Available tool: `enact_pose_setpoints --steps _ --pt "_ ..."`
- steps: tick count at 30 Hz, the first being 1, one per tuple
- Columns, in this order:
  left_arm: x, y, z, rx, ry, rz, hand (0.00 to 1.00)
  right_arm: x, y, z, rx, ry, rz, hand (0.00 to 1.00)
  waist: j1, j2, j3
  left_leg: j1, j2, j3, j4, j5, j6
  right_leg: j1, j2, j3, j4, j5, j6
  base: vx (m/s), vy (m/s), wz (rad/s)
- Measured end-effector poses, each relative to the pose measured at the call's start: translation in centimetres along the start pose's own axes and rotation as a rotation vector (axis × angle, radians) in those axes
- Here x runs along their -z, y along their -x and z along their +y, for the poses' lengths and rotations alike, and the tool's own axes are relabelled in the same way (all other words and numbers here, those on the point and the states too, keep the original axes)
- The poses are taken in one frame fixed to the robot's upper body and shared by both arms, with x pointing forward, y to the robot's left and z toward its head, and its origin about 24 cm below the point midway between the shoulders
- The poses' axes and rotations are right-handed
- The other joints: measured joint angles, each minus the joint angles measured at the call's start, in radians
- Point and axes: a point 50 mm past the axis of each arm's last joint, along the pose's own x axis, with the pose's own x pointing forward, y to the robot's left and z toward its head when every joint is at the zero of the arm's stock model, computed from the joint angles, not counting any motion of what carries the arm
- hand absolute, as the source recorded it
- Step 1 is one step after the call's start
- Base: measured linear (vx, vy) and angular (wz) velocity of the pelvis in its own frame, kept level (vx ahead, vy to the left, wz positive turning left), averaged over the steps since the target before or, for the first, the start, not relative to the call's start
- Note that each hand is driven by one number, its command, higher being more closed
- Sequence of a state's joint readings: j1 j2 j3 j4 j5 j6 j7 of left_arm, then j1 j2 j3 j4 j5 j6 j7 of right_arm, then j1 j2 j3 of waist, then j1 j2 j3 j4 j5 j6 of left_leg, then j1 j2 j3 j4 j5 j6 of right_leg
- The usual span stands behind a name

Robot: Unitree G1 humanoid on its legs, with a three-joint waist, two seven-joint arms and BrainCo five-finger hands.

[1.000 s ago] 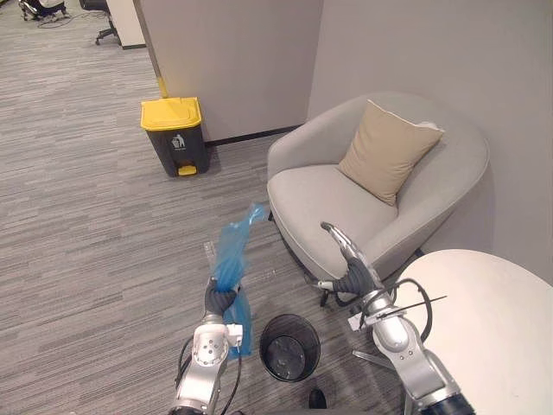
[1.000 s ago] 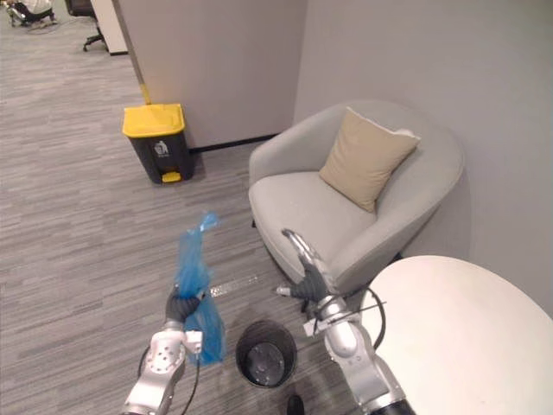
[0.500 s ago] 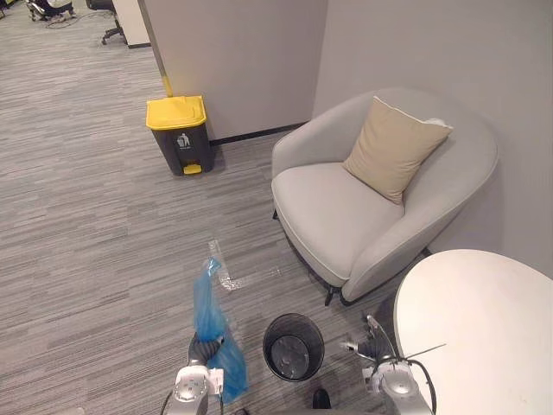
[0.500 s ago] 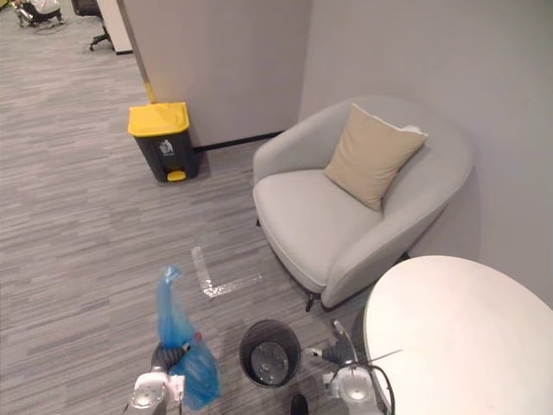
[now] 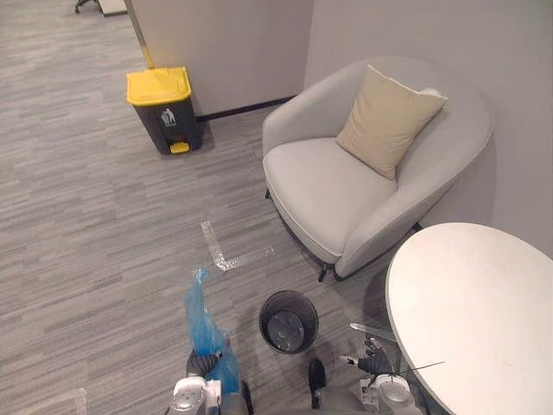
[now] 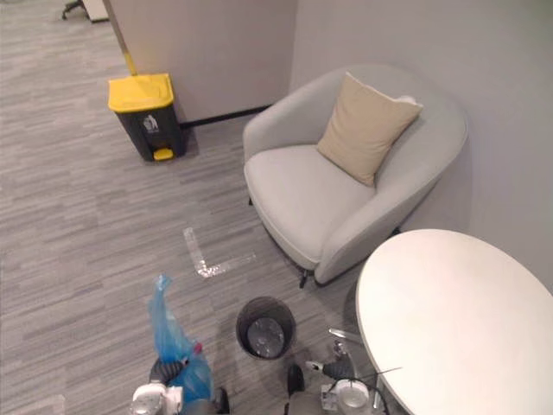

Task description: Gather rubbish on tea table into small bin, then transfer packed bag to large trash can.

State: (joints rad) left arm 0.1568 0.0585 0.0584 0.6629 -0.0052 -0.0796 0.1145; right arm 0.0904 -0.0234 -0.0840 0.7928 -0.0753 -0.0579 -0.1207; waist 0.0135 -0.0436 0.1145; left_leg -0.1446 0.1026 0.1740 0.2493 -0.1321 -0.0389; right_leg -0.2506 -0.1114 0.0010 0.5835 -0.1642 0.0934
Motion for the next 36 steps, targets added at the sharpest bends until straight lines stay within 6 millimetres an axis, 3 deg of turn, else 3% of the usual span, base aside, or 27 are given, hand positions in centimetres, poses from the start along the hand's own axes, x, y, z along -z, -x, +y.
enact_pose_setpoints --steps 1,3,4,6,7,10,12,14,16,18,19,20,21,22,24,28,30,31,32,34,35,36 --pt "-0.4 0.0 0.1 -0.004 0.002 -0.022 1.0 -0.4 0.1 0.1 0.001 -0.007 -0.019 0.0 0.005 -0.017 -0.008 -0.031 -0.003 -0.029 0.032 0.005 -0.008 0.012 -0.011 0.021 0.069 -0.05 0.019 -0.04 -0.217 0.55" --pt "-1.3 -0.1 -0.1 -0.008 0.014 -0.054 1.0 -1.8 -0.1 0.0 0.011 -0.017 -0.076 0.0 0.021 -0.037 -0.007 -0.082 -0.009 -0.067 0.077 0.021 -0.031 0.015 -0.001 0.032 0.056 -0.099 0.035 -0.05 -0.263 0.65" --pt "-1.4 -0.1 -0.5 -0.004 0.023 -0.055 1.0 -2.0 -0.2 0.0 0.014 -0.018 -0.084 0.0 0.027 -0.029 -0.004 -0.084 -0.005 -0.075 0.074 0.028 -0.039 0.028 0.009 0.032 0.034 -0.105 0.031 -0.05 -0.193 0.37" --pt "-1.4 0.1 -1.8 0.018 0.073 -0.054 1.0 -2.9 -0.4 -0.6 0.03 -0.007 -0.111 0.0 0.064 -0.015 0.0 -0.108 0.01 -0.081 0.043 0.084 -0.042 0.075 0.03 0.024 -0.101 -0.143 -0.028 -0.12 -0.194 0.31" --pt "-1.5 0.2 -2.7 0.038 0.087 -0.052 1.0 -3.8 -0.6 -0.5 0.031 -0.004 -0.142 0.0 0.065 0.013 0.017 -0.136 0.017 -0.118 0.024 0.122 -0.053 0.073 0.045 -0.009 -0.131 -0.148 -0.058 -0.21 -0.222 0.6" --pt "-2.4 0.2 -3.8 0.073 0.088 -0.085 1.0 -4.5 -0.7 -0.5 0.048 -0.01 -0.166 0.0 0.054 0.048 0.032 -0.156 0.041 -0.178 -0.094 0.222 -0.095 0.053 0.063 -0.127 -0.139 -0.126 -0.097 -0.25 -0.179 0.97" --pt "-2.7 0.1 -3.9 0.077 0.096 -0.094 1.0 -4.6 -0.7 -0.3 0.051 -0.02 -0.164 0.0 0.046 0.048 0.035 -0.172 0.074 -0.099 -0.119 0.21 -0.092 0.045 0.049 -0.199 -0.158 -0.102 -0.131 -0.25 -0.117 0.91" --pt "-3.1 0.0 -4.1 0.087 0.091 -0.106 1.0 -4.5 -0.7 -0.3 0.053 -0.024 -0.161 0.0 0.045 0.036 0.043 -0.174 0.076 -0.014 -0.049 0.199 -0.08 0.047 0.02 -0.241 -0.185 -0.077 -0.135 -0.17 -0.039 0.84" --pt "-3.3 0.1 -4.5 0.107 0.078 -0.117 1.0 -4.1 -0.6 -0.5 0.07 -0.022 -0.145 0.0 0.034 0.031 0.046 -0.163 0.091 0.043 0.124 0.096 -0.033 0.067 -0.024 -0.322 -0.225 -0.043 -0.124 -0.16 0.074 1.12" --pt "-3.5 0.1 -4.7 0.114 0.075 -0.123 1.0 -3.9 -0.7 -0.4 0.07 -0.023 -0.138 0.0 0.034 0.03 0.047 -0.146 0.104 0.06 0.168 0.059 -0.023 0.074 -0.036 -0.349 -0.238 -0.031 -0.113 -0.14 0.183 0.9" --pt "-3.6 -0.2 -4.9 0.124 0.057 -0.117 1.0 -2.9 -0.8 -0.6 0.077 -0.025 -0.091 0.0 0.032 0.036 0.044 -0.092 0.135 0.113 0.188 -0.008 -0.013 0.091 -0.066 -0.411 -0.266 -0.006 -0.08 -0.09 0.175 0.85" --pt "-3.6 -0.3 -4.8 0.126 0.051 -0.114 1.0 -2.7 -0.8 -0.7 0.079 -0.025 -0.082 0.0 0.031 0.04 0.043 -0.078 0.139 0.126 0.18 -0.022 -0.012 0.097 -0.069 -0.422 -0.277 0.001 -0.069 -0.12 0.312 1.25" --pt "-3.3 -0.5 -4.6 0.123 0.034 -0.103 1.0 -2.2 -0.8 -0.9 0.089 -0.032 -0.058 0.0 0.024 0.051 0.044 -0.046 0.13 0.148 0.102 -0.055 -0.064 0.115 -0.067 -0.439 -0.305 0.014 -0.039 -0.07 0.276 0.72" --pt "-2.7 -0.6 -3.8 0.114 -0.002 -0.082 1.0 -1.6 -0.8 -0.2 0.072 -0.04 -0.024 0.0 0.028 0.028 0.039 -0.046 0.094 0.143 0.063 -0.03 -0.062 0.121 -0.084 -0.434 -0.336 0.04 -0.024 -0.07 0.276 0.65" --pt "-1.8 -0.8 -2.3 0.09 -0.058 -0.047 1.0 -0.8 -0.6 0.5 0.058 -0.05 0.008 0.0 0.011 0.017 0.033 -0.049 0.037 0.107 0.034 -0.014 -0.042 0.152 -0.101 -0.429 -0.404 0.071 0.008 -0.01 0.216 0.58" --pt "-1.8 -1.0 -0.8 0.062 -0.104 -0.048 1.0 0.0 -0.7 0.1 0.068 -0.054 0.045 0.0 0.006 0.015 0.032 -0.052 -0.027 0.084 0.039 -0.024 -0.007 0.197 -0.132 -0.414 -0.465 0.109 0.032 0.0 0.219 0.43" --pt "-1.8 -1.0 -0.3 0.05 -0.11 -0.049 1.0 -0.6 -0.9 0.1 0.064 -0.053 0.031 0.0 0.005 0.017 0.033 -0.072 -0.044 0.08 0.079 -0.061 0.013 0.186 -0.151 -0.412 -0.44 0.095 0.048 0.01 0.158 0.06" --pt "-1.6 -0.9 -0.3 0.05 -0.109 -0.042 1.0 -0.8 -1.0 0.0 0.064 -0.052 0.026 0.0 0.004 0.016 0.033 -0.084 -0.051 0.075 0.116 -0.097 0.016 0.167 -0.171 -0.406 -0.387 0.058 0.06 0.06 0.156 0.12" --pt "-1.1 -0.7 -0.2 0.051 -0.108 -0.029 1.0 -0.8 -1.0 -0.2 0.072 -0.058 0.028 0.0 -0.003 0.009 0.036 -0.085 -0.069 0.065 0.152 -0.136 0.03 0.153 -0.205 -0.392 -0.305 0.01 0.054 0.08 0.179 0.19" --pt "-0.6 -0.5 -0.1 0.05 -0.109 -0.017 1.0 -0.6 -1.0 -0.5 0.082 -0.061 0.037 0.0 -0.012 -0.003 0.034 -0.076 -0.097 0.052 0.16 -0.159 0.043 0.125 -0.233 -0.353 -0.209 -0.032 0.0 0.14 0.101 0.22" --pt "-0.6 -0.5 -0.2 0.05 -0.108 -0.016 1.0 -0.6 -1.0 -0.7 0.087 -0.063 0.038 0.0 -0.015 -0.004 0.035 -0.068 -0.107 0.044 0.159 -0.165 0.053 0.106 -0.243 -0.33 -0.154 -0.029 -0.033 0.19 0.109 0.26" --pt "-0.7 -0.5 -0.2 0.049 -0.107 -0.02 1.0 -0.5 -1.0 -0.9 0.091 -0.057 0.041 0.0 -0.022 0.002 0.046 -0.043 -0.112 0.026 0.154 -0.169 0.068 0.037 -0.256 -0.275 0.004 0.002 -0.077 0.22 0.093 0.36"
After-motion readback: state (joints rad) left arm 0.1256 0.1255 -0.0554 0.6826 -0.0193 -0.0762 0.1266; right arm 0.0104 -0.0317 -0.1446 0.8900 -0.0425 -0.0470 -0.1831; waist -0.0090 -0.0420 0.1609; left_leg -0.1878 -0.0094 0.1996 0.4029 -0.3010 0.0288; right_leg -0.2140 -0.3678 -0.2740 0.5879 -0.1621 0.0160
